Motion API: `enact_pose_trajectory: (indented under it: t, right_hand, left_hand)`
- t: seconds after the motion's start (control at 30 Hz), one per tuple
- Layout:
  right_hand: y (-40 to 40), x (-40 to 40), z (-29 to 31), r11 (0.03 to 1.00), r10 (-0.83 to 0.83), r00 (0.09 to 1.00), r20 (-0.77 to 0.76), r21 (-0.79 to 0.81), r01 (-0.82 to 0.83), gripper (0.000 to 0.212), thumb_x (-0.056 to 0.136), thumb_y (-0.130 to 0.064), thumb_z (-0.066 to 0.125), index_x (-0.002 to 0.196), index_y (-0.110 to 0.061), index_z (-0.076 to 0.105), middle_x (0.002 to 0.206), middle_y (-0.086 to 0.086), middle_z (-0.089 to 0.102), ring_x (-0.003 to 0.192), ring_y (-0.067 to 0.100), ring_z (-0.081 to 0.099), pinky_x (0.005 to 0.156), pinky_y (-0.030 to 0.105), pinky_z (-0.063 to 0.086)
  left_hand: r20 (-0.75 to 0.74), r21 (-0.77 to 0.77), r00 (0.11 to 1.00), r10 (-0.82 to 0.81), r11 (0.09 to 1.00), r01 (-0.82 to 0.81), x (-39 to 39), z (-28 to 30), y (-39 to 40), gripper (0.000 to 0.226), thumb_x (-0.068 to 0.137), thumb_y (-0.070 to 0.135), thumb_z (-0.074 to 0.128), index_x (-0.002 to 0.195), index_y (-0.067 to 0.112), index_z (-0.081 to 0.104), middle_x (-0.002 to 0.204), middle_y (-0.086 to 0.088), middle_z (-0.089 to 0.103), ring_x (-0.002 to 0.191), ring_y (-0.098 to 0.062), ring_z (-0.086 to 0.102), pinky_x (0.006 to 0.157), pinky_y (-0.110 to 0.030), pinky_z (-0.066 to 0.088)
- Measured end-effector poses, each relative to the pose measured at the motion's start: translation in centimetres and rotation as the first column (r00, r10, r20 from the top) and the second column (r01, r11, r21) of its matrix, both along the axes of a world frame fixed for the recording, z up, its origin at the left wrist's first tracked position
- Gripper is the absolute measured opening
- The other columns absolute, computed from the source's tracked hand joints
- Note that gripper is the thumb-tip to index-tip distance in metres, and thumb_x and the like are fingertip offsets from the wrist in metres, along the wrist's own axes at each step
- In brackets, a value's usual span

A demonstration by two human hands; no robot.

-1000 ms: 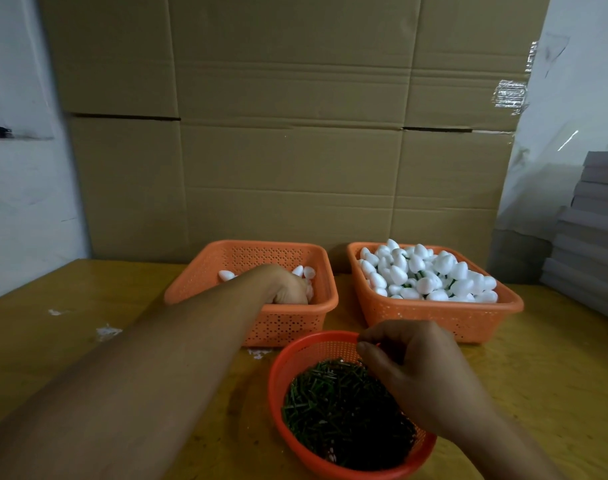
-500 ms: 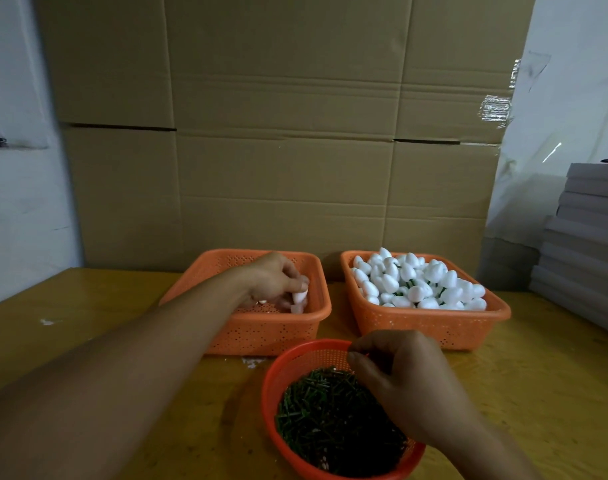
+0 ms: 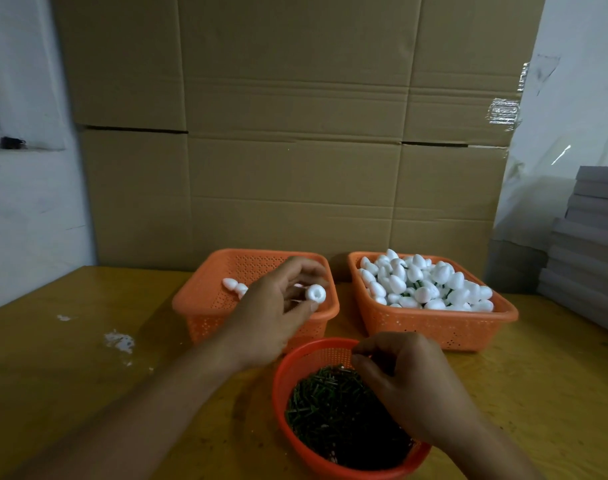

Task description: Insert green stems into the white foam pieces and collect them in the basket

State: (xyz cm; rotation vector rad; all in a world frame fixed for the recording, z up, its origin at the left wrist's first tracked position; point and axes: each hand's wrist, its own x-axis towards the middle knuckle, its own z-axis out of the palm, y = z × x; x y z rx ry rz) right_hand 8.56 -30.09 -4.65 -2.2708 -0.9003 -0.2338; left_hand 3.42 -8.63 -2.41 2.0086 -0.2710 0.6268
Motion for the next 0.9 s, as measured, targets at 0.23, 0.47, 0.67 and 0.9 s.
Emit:
enact_pose_trajectory:
  t: [0.23, 0.47, 0.67, 0.9]
  right_hand:
    - [0.1, -0.1, 0.0, 0.999, 0.026, 0.999, 0.021, -0.031, -0.026, 0.009, 0.087, -0.034, 0.072, 0.095, -0.032, 0.077, 0.070, -0.014, 0.070, 0.054, 0.000, 0.059, 0.052, 0.025, 0.049]
    - [0.2, -0.3, 0.1, 0.971, 0.110, 0.994, -0.018, -0.214, -0.111, 0.013, 0.086, -0.032, 0.072, 0.098, -0.036, 0.077, 0.089, -0.017, 0.074, 0.081, 0.001, 0.067, 0.076, 0.032, 0.056]
    - [0.9, -0.7, -0.5, 0.876, 0.155, 0.988, 0.024, -0.465, -0.126, 0.023, 0.088, -0.051, 0.060, 0.099, -0.034, 0.069, 0.084, -0.013, 0.065, 0.081, 0.010, 0.062, 0.069, 0.029, 0.050]
    - [2.1, -1.1, -0.8, 0.788, 0.177, 0.984, 0.018, -0.601, -0.131, 0.046, 0.077, -0.066, 0.063, 0.105, -0.031, 0.066, 0.096, -0.010, 0.067, 0.089, 0.014, 0.063, 0.070, 0.029, 0.049]
  left_hand:
    - [0.031, 0.066, 1.000, -0.004, 0.998, 0.002, -2.8, -2.3, -1.6, 0.029, 0.102, 0.003, 0.051, 0.112, 0.022, 0.070, 0.111, 0.002, 0.068, 0.109, -0.014, 0.067, 0.092, -0.032, 0.057]
    - [-0.118, -0.057, 0.985, -0.125, 0.991, 0.119, -3.9, -3.4, -2.3, 0.041, 0.093, -0.006, 0.061, 0.114, 0.028, 0.071, 0.106, 0.002, 0.072, 0.108, -0.016, 0.069, 0.096, -0.035, 0.056]
    - [-0.065, 0.082, 0.992, -0.106, 0.990, 0.111, -4.3, -3.6, -2.9, 0.027, 0.094, 0.012, 0.065, 0.110, 0.034, 0.062, 0.102, 0.008, 0.069, 0.101, -0.015, 0.069, 0.087, -0.034, 0.058]
    - [-0.028, 0.097, 0.996, -0.088, 0.991, 0.090, -4.3, -3.8, -3.4, 0.014, 0.102, 0.042, 0.050, 0.113, 0.037, 0.043, 0.097, 0.004, 0.070, 0.092, -0.013, 0.070, 0.076, -0.035, 0.058]
